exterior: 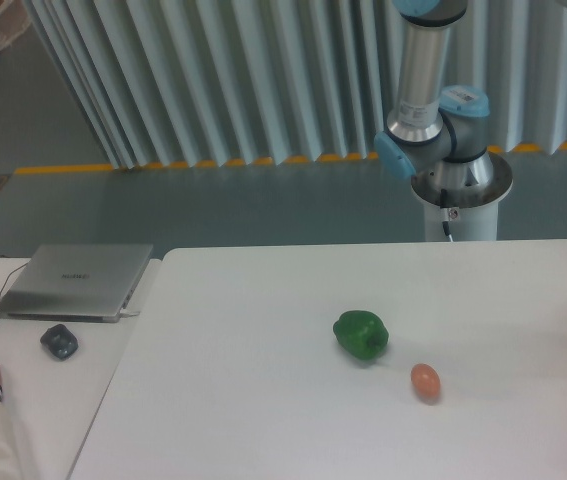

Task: Place the yellow pepper in a basket

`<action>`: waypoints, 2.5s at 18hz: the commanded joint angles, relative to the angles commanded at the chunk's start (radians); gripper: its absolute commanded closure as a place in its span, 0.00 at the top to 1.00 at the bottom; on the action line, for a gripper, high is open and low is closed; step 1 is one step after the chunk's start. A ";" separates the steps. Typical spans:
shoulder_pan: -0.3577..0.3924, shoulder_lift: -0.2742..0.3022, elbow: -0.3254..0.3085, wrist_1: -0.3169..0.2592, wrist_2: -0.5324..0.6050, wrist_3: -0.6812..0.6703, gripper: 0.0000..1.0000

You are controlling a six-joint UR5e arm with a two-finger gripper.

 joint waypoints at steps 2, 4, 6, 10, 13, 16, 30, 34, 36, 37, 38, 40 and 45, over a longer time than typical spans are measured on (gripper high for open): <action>0.020 0.000 -0.011 0.005 0.000 0.015 0.40; 0.044 -0.005 -0.011 0.005 0.000 0.031 0.42; 0.049 -0.011 -0.011 0.006 -0.005 0.029 0.63; 0.051 -0.015 -0.008 0.029 -0.006 0.012 1.00; 0.054 -0.015 -0.003 0.029 -0.008 0.011 1.00; 0.055 -0.014 -0.002 0.029 -0.020 0.009 1.00; 0.019 0.005 0.001 0.022 -0.136 -0.255 1.00; -0.070 0.023 0.003 0.026 -0.149 -0.482 1.00; -0.136 0.026 0.003 0.031 -0.140 -0.582 1.00; -0.150 0.026 0.003 0.031 -0.135 -0.584 1.00; -0.165 0.026 0.003 0.032 -0.132 -0.587 1.00; -0.204 0.028 0.001 0.034 -0.127 -0.597 1.00; -0.322 0.021 -0.008 0.081 -0.078 -0.730 1.00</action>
